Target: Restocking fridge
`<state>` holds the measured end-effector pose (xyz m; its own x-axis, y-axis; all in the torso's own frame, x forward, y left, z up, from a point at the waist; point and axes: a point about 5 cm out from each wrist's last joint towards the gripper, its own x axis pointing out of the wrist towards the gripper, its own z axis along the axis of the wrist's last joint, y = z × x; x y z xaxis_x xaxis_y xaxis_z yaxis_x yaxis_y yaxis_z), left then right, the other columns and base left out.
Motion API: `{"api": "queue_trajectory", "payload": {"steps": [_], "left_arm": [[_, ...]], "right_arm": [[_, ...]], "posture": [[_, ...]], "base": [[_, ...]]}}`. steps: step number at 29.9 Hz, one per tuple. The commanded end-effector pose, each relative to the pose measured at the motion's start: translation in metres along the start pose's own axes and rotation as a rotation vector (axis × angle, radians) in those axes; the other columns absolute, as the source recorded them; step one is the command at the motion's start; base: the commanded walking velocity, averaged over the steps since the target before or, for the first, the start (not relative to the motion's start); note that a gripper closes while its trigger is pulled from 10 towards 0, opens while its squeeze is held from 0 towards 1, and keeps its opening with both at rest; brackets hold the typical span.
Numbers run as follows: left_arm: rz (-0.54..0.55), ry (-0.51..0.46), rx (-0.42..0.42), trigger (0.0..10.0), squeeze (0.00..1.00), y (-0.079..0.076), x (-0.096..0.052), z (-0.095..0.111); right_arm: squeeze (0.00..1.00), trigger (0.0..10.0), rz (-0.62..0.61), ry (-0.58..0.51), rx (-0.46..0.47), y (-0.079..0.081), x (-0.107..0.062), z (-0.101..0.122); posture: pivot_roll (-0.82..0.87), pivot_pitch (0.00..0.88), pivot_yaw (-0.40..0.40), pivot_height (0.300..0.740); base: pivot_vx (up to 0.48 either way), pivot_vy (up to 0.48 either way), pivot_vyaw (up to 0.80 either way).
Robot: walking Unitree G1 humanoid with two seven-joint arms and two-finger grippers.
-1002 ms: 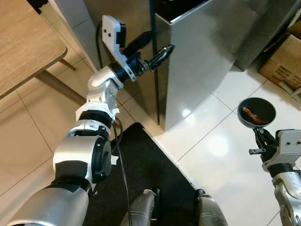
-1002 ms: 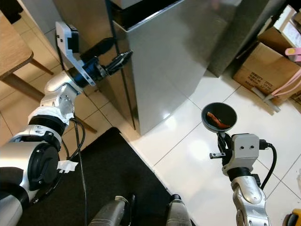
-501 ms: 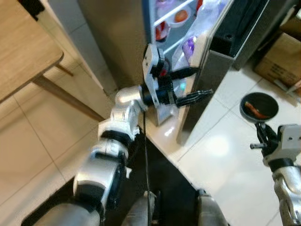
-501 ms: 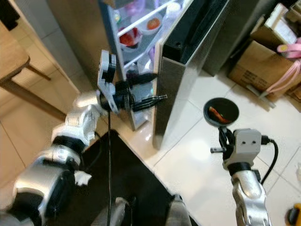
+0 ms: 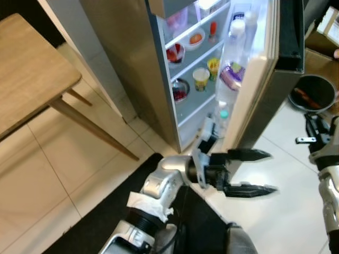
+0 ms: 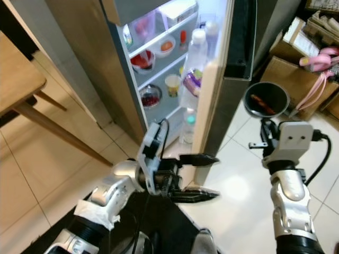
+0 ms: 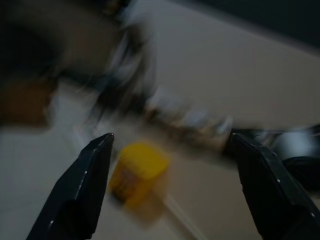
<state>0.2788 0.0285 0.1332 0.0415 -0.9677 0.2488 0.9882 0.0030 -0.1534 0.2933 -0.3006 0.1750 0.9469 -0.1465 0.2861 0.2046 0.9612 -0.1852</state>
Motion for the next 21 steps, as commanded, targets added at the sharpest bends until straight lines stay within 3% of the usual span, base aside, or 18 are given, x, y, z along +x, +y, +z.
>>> {"api": "queue_trajectory", "payload": {"steps": [1,3,6,7,8,9,10,11,12,14,15,16,17,18,19,21], "left_arm": [[0.178,0.111,-0.055,10.0,0.00,0.006,-0.038,-0.031],[0.282,0.151,-0.083,10.0,0.00,0.009,-0.058,-0.045],[0.282,0.151,-0.083,10.0,0.00,0.009,-0.058,-0.045],[0.364,0.175,-0.098,10.0,0.00,0.010,-0.072,-0.052],[0.499,0.209,-0.131,10.0,0.00,0.012,-0.097,-0.064],[0.499,0.209,-0.131,10.0,0.00,0.012,-0.097,-0.064],[0.645,0.241,-0.165,10.0,0.00,0.013,-0.124,-0.074],[0.645,0.241,-0.165,10.0,0.00,0.013,-0.124,-0.074],[0.807,0.281,-0.211,10.0,0.00,0.008,-0.155,-0.085],[0.807,0.281,-0.211,10.0,0.00,0.008,-0.155,-0.085],[0.928,0.314,-0.245,10.0,0.00,0.002,-0.179,-0.093],[0.928,0.314,-0.245,10.0,0.00,0.002,-0.179,-0.093],[1.038,0.359,-0.280,10.0,0.00,-0.007,-0.200,-0.103],[1.038,0.359,-0.280,10.0,0.00,-0.007,-0.200,-0.103],[1.126,0.398,-0.310,10.0,0.00,-0.018,-0.217,-0.111],[1.126,0.398,-0.310,10.0,0.00,-0.018,-0.217,-0.111]], "right_arm": [[0.00,10.0,-0.037,0.005,-0.002,-0.013,-0.006,-0.003],[0.00,10.0,-0.048,0.004,-0.011,-0.018,-0.006,-0.003],[0.00,10.0,-0.048,0.004,-0.011,-0.018,-0.006,-0.003],[0.00,10.0,-0.066,-0.004,-0.024,-0.023,-0.005,-0.001],[0.00,10.0,-0.101,-0.019,-0.045,-0.030,-0.003,0.003],[0.00,10.0,-0.101,-0.019,-0.045,-0.030,-0.003,0.003],[0.00,10.0,-0.137,-0.038,-0.067,-0.038,0.000,0.010],[0.00,10.0,-0.137,-0.038,-0.067,-0.038,0.000,0.010],[0.00,10.0,-0.157,-0.085,-0.085,-0.046,0.007,0.025],[0.00,10.0,-0.157,-0.085,-0.085,-0.046,0.007,0.025],[0.00,10.0,-0.164,-0.125,-0.101,-0.051,0.013,0.038],[0.00,10.0,-0.164,-0.125,-0.101,-0.051,0.013,0.038],[0.00,10.0,-0.153,-0.183,-0.101,-0.053,0.022,0.057],[0.00,10.0,-0.153,-0.183,-0.101,-0.053,0.022,0.057],[0.00,10.0,-0.120,-0.226,-0.092,-0.051,0.030,0.075],[0.00,10.0,-0.120,-0.226,-0.092,-0.051,0.030,0.075]], "posture": [[-0.21,0.178,0.112,0.740],[-0.21,0.170,0.114,0.740],[-0.21,0.170,0.114,0.740],[-0.21,0.163,0.115,0.740],[-0.21,0.152,0.113,0.740],[-0.21,0.152,0.113,0.740],[-0.21,0.145,0.114,0.740],[-0.21,0.145,0.114,0.740],[-0.21,0.129,0.108,0.740],[-0.21,0.129,0.108,0.740],[-0.21,0.125,0.107,0.740],[-0.21,0.125,0.107,0.740],[-0.21,0.110,0.101,0.740],[-0.21,0.110,0.101,0.740],[-0.22,0.105,0.097,0.740],[-0.22,0.105,0.097,0.740]], "base": [[0.000,0.000,0.00],[0.000,0.000,0.00],[0.000,0.000,0.00],[0.000,0.000,0.00],[0.000,0.000,0.00],[0.000,0.000,0.00],[0.000,0.000,0.00],[0.000,0.000,0.00],[0.000,0.000,0.00],[0.000,0.000,0.00],[0.000,0.000,0.00],[0.000,0.000,0.00],[0.000,0.000,0.00],[0.000,0.000,0.00],[0.000,0.000,0.00],[0.000,0.000,0.00]]}}
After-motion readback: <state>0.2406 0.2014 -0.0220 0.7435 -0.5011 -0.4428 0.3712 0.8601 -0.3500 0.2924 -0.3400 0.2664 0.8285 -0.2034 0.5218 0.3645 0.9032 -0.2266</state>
